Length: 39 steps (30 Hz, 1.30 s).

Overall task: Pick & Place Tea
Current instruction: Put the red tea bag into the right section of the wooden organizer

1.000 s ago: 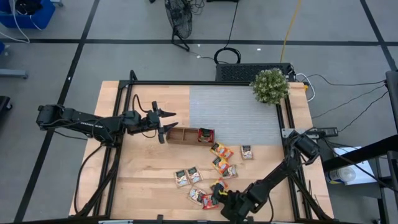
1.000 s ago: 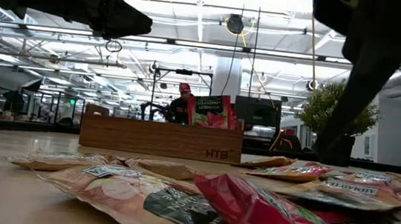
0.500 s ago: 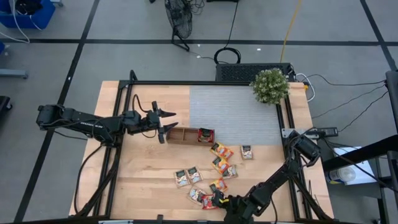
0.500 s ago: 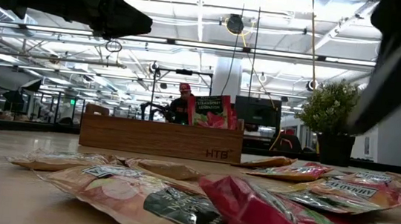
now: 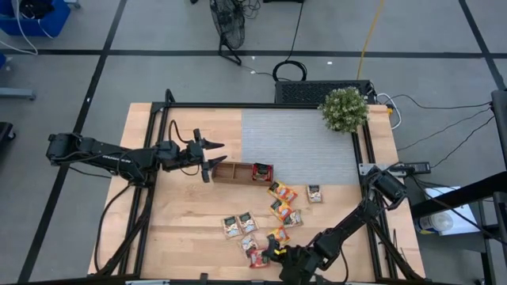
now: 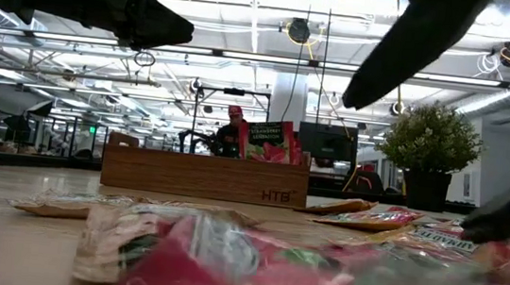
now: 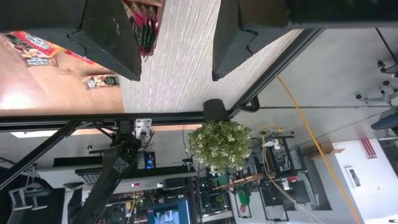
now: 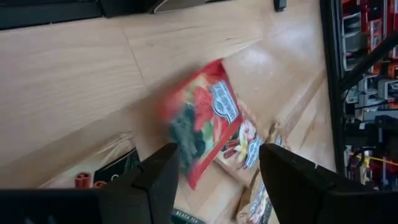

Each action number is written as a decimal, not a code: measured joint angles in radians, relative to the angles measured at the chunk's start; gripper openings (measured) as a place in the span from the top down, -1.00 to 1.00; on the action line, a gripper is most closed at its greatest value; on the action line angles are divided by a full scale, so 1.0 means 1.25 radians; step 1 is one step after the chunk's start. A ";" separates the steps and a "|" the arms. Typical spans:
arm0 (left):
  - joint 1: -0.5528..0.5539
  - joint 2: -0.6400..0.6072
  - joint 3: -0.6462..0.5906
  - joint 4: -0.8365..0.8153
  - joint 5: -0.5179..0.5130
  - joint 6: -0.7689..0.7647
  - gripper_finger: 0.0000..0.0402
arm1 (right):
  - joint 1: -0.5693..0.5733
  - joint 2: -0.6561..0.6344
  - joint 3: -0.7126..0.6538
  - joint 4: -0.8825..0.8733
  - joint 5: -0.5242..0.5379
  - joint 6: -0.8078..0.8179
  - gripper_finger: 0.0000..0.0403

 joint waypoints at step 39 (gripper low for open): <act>0.000 0.000 0.000 0.000 0.000 0.000 0.00 | -0.089 0.041 -0.035 0.214 -0.140 -0.028 0.16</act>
